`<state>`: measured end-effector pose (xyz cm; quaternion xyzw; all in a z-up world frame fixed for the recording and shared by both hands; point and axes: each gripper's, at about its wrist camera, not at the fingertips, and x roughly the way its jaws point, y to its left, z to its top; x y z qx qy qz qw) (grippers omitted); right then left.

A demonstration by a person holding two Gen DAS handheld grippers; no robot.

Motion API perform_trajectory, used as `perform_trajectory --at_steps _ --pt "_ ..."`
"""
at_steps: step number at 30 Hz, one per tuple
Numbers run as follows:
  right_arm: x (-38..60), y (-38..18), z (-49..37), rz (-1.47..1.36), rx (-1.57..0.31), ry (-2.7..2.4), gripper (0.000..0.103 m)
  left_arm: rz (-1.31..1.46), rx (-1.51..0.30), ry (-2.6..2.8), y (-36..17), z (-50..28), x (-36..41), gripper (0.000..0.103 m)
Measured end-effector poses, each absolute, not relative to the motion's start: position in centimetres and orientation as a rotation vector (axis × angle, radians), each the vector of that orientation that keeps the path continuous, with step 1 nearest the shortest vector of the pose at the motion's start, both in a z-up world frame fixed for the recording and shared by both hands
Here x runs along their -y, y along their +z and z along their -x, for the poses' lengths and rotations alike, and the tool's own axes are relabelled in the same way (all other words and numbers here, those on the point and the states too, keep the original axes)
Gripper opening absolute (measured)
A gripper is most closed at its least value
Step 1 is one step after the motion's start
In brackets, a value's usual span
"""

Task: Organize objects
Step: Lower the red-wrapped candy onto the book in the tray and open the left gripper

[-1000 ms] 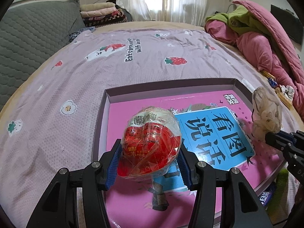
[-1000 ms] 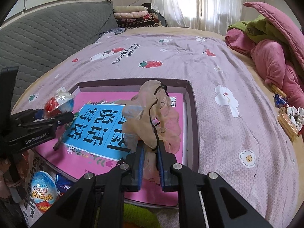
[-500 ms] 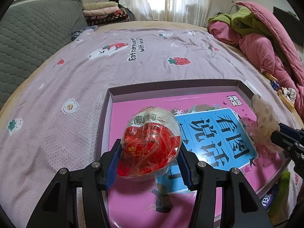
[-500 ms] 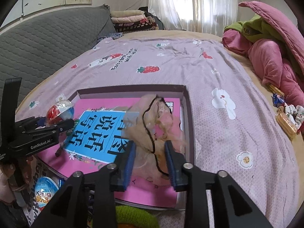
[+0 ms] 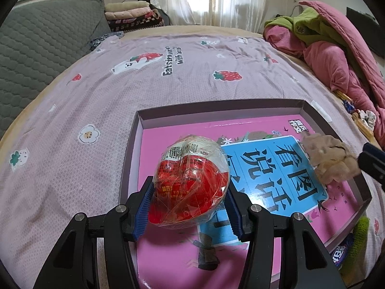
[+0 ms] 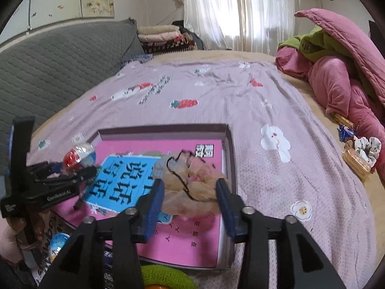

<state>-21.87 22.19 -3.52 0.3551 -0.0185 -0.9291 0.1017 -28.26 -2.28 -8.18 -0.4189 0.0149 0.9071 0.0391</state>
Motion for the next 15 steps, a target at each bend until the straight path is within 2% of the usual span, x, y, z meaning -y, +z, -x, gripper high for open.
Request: perform_trajectory --at_steps 7,9,15 --pt "-21.69 -2.88 21.45 -1.014 0.042 -2.727 0.053 1.304 -0.043 2.779 -8.43 28.39 2.26 0.057" --pt "-21.47 -2.98 21.4 -1.019 0.027 -2.722 0.054 1.309 -0.043 2.771 -8.41 28.37 2.13 0.063" --pt "-21.54 -3.42 21.53 -1.045 0.017 -2.718 0.054 1.306 -0.038 2.772 -8.14 28.26 2.1 0.065"
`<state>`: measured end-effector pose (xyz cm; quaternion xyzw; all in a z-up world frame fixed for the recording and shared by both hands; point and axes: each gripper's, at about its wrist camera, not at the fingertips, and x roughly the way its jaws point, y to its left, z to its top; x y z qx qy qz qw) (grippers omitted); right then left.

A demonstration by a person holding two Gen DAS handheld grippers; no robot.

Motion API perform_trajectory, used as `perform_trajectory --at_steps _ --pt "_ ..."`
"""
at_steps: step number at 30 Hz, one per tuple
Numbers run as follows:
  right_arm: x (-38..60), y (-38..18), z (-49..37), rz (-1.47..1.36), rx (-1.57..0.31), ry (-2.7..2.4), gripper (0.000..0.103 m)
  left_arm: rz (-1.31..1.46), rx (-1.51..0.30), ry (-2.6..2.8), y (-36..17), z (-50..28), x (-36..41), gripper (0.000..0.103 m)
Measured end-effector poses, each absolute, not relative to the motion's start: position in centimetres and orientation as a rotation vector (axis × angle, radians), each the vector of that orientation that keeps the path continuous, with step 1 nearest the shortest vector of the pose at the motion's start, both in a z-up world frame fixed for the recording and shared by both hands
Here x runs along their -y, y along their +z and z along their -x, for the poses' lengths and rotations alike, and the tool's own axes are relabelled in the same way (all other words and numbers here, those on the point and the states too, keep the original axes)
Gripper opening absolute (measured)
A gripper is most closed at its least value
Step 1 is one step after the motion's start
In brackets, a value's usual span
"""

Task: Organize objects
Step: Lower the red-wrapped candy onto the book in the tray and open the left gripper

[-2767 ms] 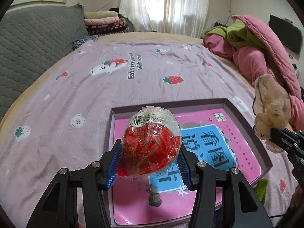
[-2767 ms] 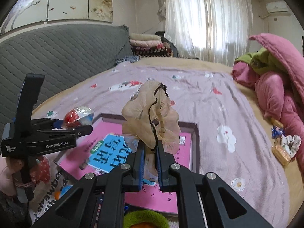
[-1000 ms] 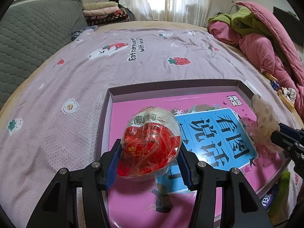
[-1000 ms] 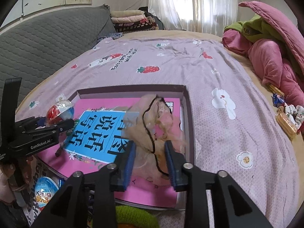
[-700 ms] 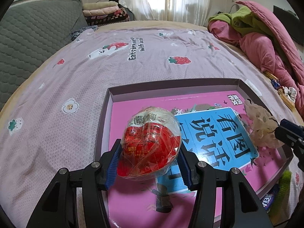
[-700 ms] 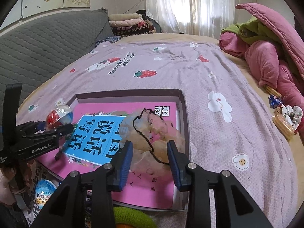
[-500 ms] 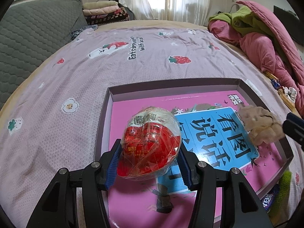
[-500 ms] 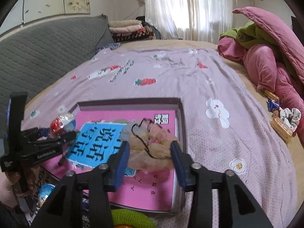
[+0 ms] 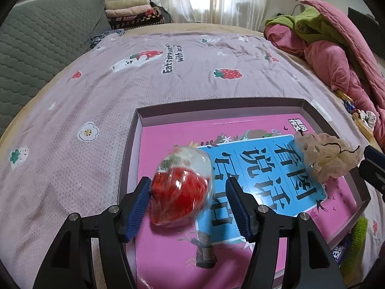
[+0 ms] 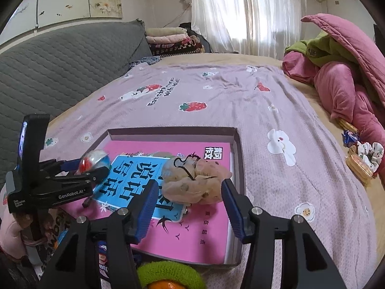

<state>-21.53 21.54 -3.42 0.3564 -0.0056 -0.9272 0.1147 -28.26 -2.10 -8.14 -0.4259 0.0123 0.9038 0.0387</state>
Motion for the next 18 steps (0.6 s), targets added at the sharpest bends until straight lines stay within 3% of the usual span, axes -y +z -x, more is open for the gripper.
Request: perform_trajectory --at_steps 18 --pt "-21.8 -3.5 21.4 -1.049 0.006 -2.717 0.054 1.259 -0.007 2.774 -5.6 26.9 1.8 0.073"
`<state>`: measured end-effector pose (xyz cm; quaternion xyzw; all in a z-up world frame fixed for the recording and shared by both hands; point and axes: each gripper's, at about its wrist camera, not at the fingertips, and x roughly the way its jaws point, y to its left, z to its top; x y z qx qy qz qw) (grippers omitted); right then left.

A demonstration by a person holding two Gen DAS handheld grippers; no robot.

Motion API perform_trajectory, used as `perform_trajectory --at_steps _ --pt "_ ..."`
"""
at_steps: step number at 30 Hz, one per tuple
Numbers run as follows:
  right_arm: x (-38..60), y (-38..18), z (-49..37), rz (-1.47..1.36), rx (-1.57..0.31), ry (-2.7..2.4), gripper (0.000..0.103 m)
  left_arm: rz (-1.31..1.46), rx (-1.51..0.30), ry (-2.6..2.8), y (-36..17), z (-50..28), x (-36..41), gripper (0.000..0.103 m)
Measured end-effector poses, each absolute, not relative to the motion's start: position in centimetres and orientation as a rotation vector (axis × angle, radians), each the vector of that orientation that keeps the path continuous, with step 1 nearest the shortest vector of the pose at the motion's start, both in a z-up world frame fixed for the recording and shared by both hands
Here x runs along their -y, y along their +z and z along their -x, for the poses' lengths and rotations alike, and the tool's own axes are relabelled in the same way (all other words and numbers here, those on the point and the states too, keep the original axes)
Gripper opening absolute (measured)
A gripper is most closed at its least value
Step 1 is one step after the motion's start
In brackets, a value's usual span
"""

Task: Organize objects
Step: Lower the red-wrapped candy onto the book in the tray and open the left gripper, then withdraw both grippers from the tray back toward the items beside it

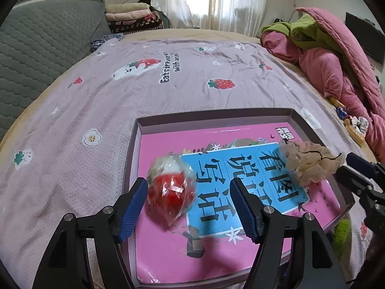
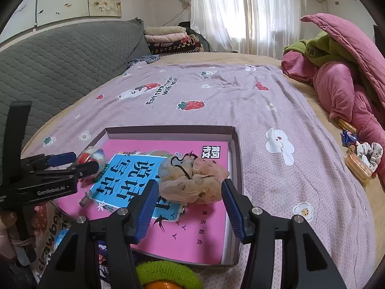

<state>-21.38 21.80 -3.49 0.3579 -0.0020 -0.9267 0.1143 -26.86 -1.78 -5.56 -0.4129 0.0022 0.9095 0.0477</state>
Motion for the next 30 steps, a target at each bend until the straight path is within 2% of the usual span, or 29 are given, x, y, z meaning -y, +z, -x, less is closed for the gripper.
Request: perform_trajectory --at_steps 6,10,19,30 --pt "-21.7 -3.3 21.4 -1.041 -0.01 -2.72 0.055 1.225 -0.008 2.788 -4.4 26.0 1.7 0.074" --pt "-21.6 -3.2 21.3 -1.03 -0.008 -2.72 0.062 1.213 -0.011 2.788 -4.0 25.5 1.6 0.074" --pt "-21.1 -2.6 21.0 -0.982 -0.024 -2.717 0.066 1.184 0.039 2.811 -2.5 24.4 1.8 0.074" --pt "-21.3 -1.5 20.1 -0.915 -0.026 -2.729 0.067 1.103 0.017 2.891 -0.4 22.3 2.1 0.074"
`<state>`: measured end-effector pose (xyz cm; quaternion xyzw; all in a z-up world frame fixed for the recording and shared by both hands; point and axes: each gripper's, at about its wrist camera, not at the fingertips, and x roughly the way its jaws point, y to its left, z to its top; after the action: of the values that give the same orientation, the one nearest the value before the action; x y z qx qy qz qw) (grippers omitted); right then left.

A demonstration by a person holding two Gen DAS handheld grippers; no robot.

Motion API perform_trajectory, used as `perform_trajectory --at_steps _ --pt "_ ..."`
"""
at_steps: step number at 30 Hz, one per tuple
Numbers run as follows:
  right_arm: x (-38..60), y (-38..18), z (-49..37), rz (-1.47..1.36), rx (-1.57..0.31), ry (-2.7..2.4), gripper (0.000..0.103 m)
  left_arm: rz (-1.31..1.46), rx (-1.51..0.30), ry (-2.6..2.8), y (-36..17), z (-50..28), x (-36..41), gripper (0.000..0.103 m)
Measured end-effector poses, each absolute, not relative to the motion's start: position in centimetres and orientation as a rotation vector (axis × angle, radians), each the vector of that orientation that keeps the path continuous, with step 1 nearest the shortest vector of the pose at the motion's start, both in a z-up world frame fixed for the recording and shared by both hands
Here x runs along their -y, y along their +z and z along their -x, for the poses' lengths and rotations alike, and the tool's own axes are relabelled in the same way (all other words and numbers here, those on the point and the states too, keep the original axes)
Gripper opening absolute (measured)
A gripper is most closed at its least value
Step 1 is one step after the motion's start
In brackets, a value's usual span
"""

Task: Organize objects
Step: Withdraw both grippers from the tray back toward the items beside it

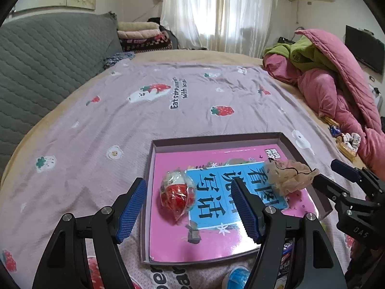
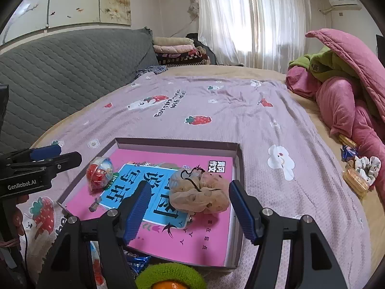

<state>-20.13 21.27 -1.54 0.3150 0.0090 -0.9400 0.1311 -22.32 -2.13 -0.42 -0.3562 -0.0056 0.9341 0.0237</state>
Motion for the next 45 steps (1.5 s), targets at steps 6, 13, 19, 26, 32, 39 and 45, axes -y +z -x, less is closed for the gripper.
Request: perform_trajectory --at_steps 6,13,19,26,32,39,45 --pt "-21.5 -0.7 19.4 -0.87 -0.033 -2.746 0.067 1.081 0.008 2.888 0.4 21.2 1.7 0.074" --pt "-21.5 0.5 18.4 -0.807 -0.039 -2.755 0.067 1.042 0.026 2.906 1.2 19.5 1.8 0.074" --pt "-21.5 1.3 17.3 -0.77 -0.058 -2.762 0.067 1.027 0.003 2.906 1.3 17.9 1.1 0.074" --pt "-21.9 2.0 16.0 -0.734 -0.052 -2.763 0.067 1.071 0.016 2.886 0.3 16.2 0.7 0.074" --pt "-22.6 2.3 15.1 -0.715 -0.04 -2.772 0.067 1.112 0.02 2.87 -0.9 15.3 0.6 0.074" --pt "-22.9 2.0 14.2 -0.72 -0.028 -2.768 0.067 1.169 0.041 2.858 -2.1 14.3 0.9 0.074" --pt "-22.6 1.3 12.9 -0.729 -0.047 -2.757 0.067 1.166 -0.003 2.857 -2.6 13.3 0.0 0.074"
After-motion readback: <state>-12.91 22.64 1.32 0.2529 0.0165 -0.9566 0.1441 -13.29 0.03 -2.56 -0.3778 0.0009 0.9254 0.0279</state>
